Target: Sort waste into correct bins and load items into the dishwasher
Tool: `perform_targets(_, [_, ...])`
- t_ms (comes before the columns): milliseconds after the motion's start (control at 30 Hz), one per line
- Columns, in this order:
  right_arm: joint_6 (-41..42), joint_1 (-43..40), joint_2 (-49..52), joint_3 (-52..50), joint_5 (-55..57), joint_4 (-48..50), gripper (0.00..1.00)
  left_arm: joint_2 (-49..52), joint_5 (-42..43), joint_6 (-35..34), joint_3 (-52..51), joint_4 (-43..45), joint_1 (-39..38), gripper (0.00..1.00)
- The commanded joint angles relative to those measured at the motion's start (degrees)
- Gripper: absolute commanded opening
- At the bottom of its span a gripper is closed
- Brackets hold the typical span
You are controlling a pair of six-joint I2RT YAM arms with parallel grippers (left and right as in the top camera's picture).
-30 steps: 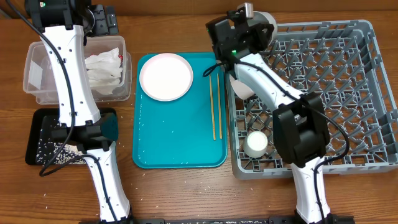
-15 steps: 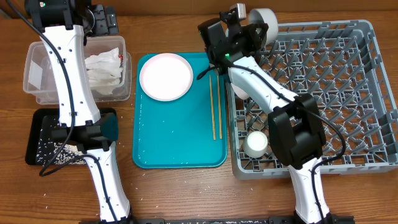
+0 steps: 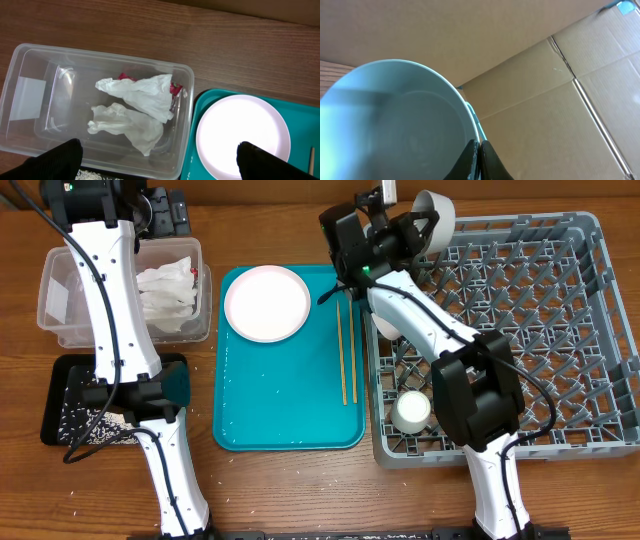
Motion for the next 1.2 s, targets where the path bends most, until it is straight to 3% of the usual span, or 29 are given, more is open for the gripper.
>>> perform_targets(0, [-0.07, 0.37, 0.81, -1.01, 0.57, 0.5, 0.04, -1.44, 0.48, -0.02, 1.22, 0.04, -0.46, 1.0])
perform_targets(1167, [-0.28, 1.68, 1.66, -1.44, -3.69, -1.86, 0.04, -1.44, 0.48, -0.02, 1.22, 0.04, -0.46, 1.0])
